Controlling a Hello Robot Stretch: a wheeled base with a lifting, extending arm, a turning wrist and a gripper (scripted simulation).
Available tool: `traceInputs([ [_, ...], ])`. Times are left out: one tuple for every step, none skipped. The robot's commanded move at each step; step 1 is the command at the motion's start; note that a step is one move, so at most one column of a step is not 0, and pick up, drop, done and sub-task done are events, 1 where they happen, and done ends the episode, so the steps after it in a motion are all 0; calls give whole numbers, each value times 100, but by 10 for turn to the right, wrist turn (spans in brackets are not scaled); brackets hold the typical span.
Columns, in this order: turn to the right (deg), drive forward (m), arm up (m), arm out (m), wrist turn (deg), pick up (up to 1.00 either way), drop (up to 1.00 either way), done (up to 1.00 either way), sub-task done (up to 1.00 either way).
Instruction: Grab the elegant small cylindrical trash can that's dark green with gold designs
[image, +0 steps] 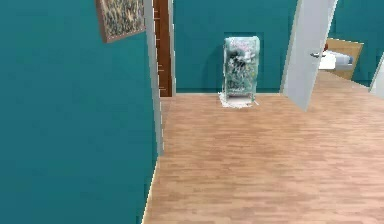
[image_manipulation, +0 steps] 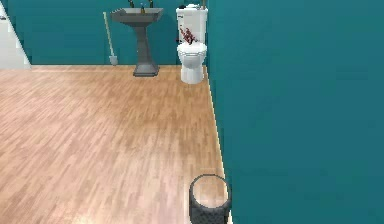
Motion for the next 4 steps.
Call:
traceInputs([
  [0, 0, 10, 0, 0, 0, 0, 0, 0],
  [0, 0, 0, 40, 0, 0, 0, 0, 0],
  [0, 0, 0, 0, 450, 0, 0, 0, 0],
  [0, 0, 0, 0, 450, 0, 0, 0, 0],
])
